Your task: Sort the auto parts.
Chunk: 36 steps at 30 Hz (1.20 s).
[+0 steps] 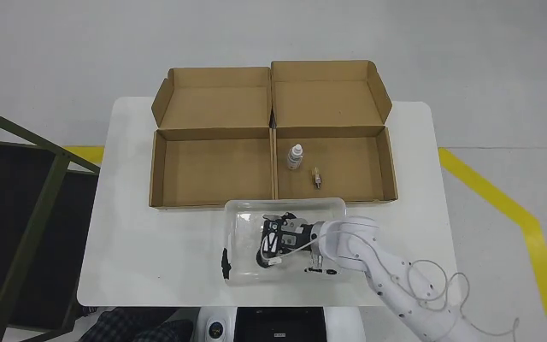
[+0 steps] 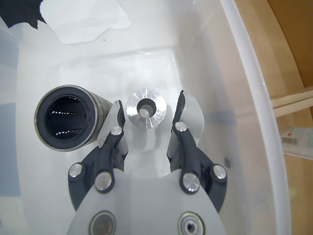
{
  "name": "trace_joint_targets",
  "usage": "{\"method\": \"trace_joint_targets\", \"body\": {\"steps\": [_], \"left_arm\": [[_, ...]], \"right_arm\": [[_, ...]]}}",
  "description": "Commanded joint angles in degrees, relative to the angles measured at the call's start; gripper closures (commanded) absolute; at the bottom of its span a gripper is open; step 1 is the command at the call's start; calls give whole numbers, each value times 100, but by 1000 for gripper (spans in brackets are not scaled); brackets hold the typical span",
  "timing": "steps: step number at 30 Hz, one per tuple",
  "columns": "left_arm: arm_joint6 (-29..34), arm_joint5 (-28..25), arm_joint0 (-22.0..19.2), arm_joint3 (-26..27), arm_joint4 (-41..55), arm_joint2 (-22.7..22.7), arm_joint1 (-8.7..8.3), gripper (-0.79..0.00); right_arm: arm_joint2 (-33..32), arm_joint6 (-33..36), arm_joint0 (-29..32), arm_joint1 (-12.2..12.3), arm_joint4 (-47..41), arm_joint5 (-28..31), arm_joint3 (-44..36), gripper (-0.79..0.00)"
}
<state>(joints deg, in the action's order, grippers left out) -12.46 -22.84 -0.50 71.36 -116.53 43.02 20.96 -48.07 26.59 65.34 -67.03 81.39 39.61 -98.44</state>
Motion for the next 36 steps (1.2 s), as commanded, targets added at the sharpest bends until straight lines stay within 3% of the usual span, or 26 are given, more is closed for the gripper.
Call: {"method": "trace_joint_targets", "body": {"steps": [1, 4, 6, 9, 11, 23, 36], "left_arm": [[0, 0, 0, 0, 0, 0, 0, -785], [0, 0, 0, 0, 0, 0, 0, -785], [0, 0, 0, 0, 0, 0, 0, -785], [0, 0, 0, 0, 0, 0, 0, -785], [0, 0, 0, 0, 0, 0, 0, -785], [0, 0, 0, 0, 0, 0, 0, -785], [0, 0, 0, 0, 0, 0, 0, -785]], "right_arm": [[41, -5, -41, -15, -15, 4, 60, -388], [84, -11, -97, -34, -28, 7, 148, -369], [101, -20, -123, -43, -35, 4, 179, -314], [104, -21, -135, -47, -58, 23, 196, -99], [90, -25, -131, -44, -81, 46, 176, 0], [-140, -46, 16, 20, -180, 128, -262, 0], [-734, -395, 521, 165, -421, 71, -1381, 0]]}}
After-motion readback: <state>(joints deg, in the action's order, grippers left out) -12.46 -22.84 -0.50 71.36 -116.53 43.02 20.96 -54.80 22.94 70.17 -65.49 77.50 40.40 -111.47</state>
